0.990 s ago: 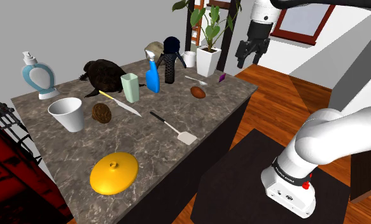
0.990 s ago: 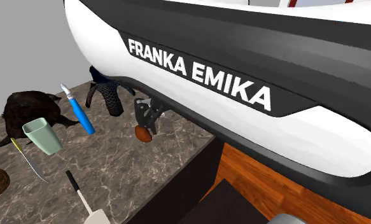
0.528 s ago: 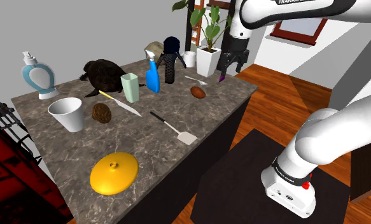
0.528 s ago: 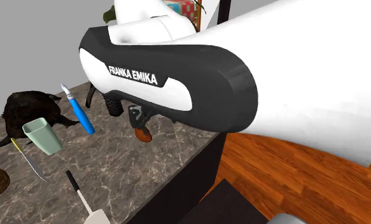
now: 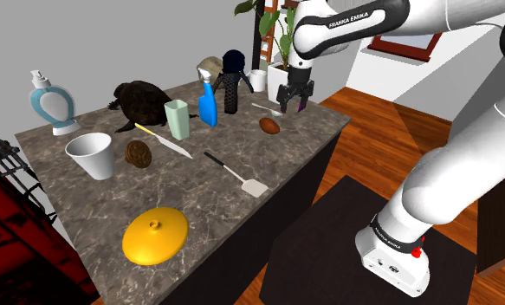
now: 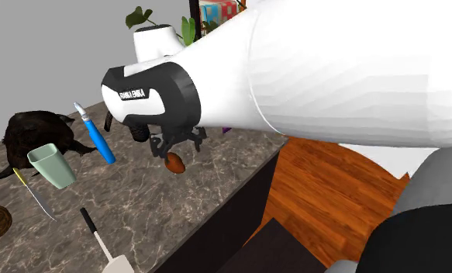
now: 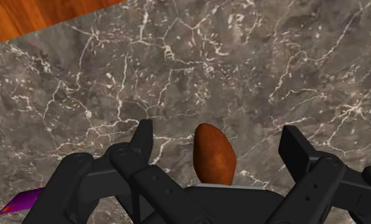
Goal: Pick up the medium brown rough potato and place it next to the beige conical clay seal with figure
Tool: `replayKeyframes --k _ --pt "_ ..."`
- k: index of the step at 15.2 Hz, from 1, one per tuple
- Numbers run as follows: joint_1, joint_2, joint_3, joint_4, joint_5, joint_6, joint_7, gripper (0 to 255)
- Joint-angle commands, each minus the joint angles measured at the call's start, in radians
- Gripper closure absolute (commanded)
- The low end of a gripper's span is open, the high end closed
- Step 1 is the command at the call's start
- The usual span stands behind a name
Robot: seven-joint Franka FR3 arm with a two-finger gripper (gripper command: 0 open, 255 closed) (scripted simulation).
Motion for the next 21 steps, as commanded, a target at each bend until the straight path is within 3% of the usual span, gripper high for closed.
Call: replayKeyframes --k 1,9,17,21 --pt "0.001 0.084 -0.005 0.039 0.011 0.039 -0.009 0" --pt "-0.004 0.395 -0.006 0.234 0.062 0.129 -0.039 0" --pt "-0.006 0.454 -0.003 0.196 0.072 0.224 -0.045 0" --pt "-0.006 0.454 -0.003 0.196 0.072 0.224 -0.045 0"
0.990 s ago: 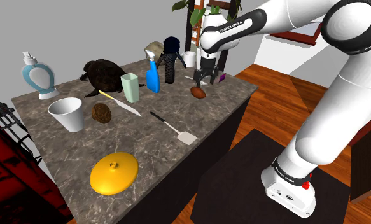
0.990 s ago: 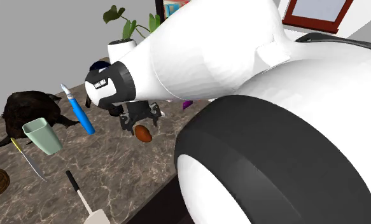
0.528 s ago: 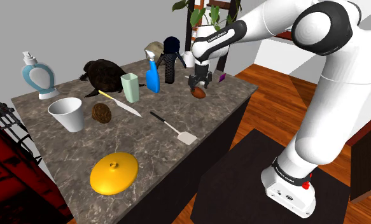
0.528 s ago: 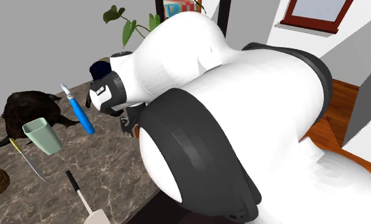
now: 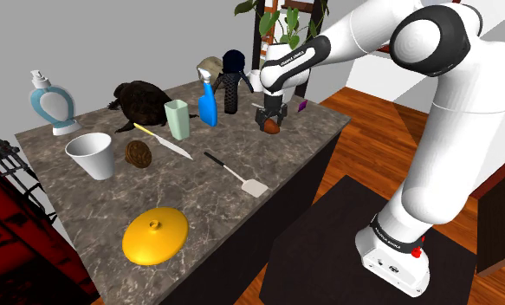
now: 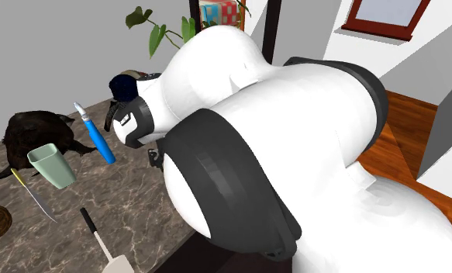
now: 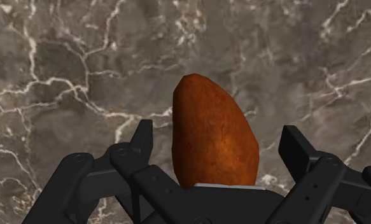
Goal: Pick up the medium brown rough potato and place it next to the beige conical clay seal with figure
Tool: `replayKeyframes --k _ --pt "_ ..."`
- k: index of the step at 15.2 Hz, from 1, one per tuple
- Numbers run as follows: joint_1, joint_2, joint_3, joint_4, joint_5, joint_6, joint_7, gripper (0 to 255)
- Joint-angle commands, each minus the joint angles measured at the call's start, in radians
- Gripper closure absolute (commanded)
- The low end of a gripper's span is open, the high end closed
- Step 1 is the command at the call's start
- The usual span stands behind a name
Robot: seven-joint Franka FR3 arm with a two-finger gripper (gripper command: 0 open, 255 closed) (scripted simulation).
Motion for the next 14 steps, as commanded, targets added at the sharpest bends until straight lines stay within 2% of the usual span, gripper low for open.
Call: replayKeyframes --k 1,4,5,14 --pt "0.000 0.001 0.000 0.000 0.000 0.001 0.000 0" --pt "0.000 0.001 0.000 0.000 0.000 0.001 0.000 0" --pt "0.000 0.001 0.000 0.000 0.000 0.001 0.000 255" --pt "0.000 0.001 0.000 0.000 0.000 0.001 0.000 255"
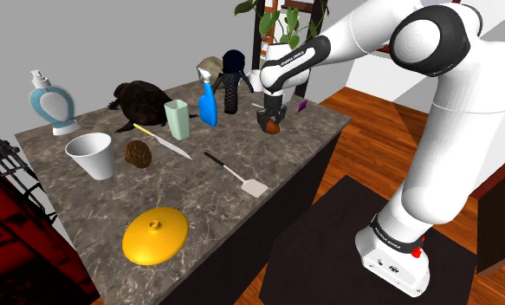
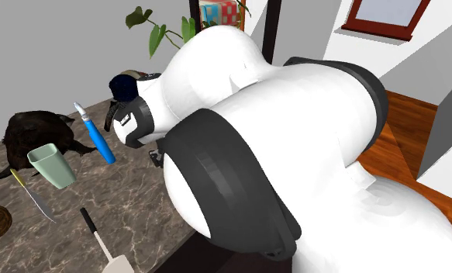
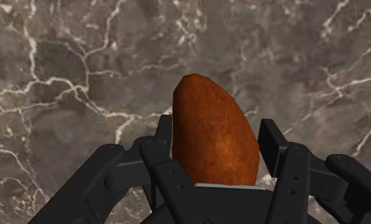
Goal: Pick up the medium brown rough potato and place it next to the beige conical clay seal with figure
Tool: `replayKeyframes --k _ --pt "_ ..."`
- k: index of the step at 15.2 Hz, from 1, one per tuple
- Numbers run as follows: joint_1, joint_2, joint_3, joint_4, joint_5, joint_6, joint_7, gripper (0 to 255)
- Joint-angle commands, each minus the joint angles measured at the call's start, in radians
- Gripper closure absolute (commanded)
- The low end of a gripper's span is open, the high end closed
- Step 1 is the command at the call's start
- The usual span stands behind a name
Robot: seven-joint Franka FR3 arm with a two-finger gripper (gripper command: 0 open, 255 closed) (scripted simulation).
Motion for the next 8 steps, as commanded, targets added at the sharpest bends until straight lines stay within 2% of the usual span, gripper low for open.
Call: replayKeyframes --k 1,8 --pt "0.000 -0.007 0.000 0.004 -0.001 -0.011 0.001 255" --pt "0.002 -0.054 -0.002 0.041 -0.009 -0.095 0.006 255"
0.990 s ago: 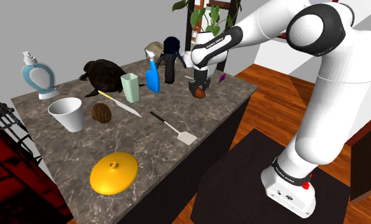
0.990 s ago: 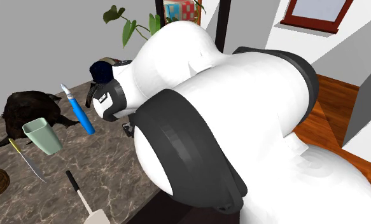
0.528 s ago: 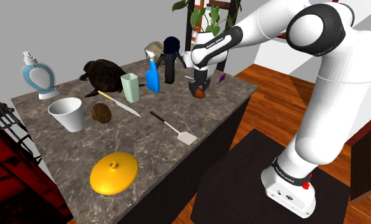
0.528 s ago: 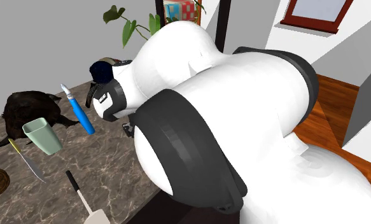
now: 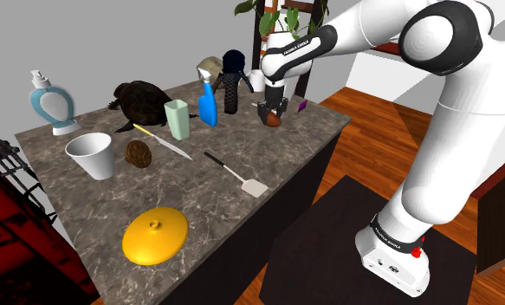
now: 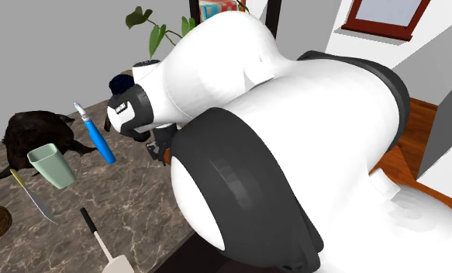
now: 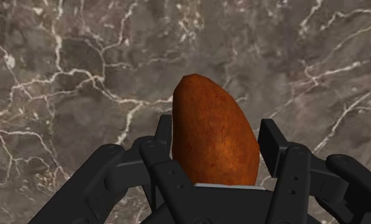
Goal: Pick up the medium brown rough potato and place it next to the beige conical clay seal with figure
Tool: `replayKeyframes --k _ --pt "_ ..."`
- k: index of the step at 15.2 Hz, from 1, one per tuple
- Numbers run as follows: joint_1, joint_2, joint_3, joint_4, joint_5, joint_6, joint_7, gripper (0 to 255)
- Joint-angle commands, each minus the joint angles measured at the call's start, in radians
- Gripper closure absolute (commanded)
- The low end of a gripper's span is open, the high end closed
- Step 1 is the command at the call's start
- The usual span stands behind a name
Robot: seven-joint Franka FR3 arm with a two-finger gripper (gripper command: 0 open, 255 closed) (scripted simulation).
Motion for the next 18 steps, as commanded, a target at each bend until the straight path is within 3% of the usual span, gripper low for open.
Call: replayKeyframes --k 1,18 --pt "0.000 -0.013 -0.001 0.011 -0.002 -0.025 0.001 255" --pt "0.002 -0.086 -0.003 0.150 -0.014 -0.237 0.010 255"
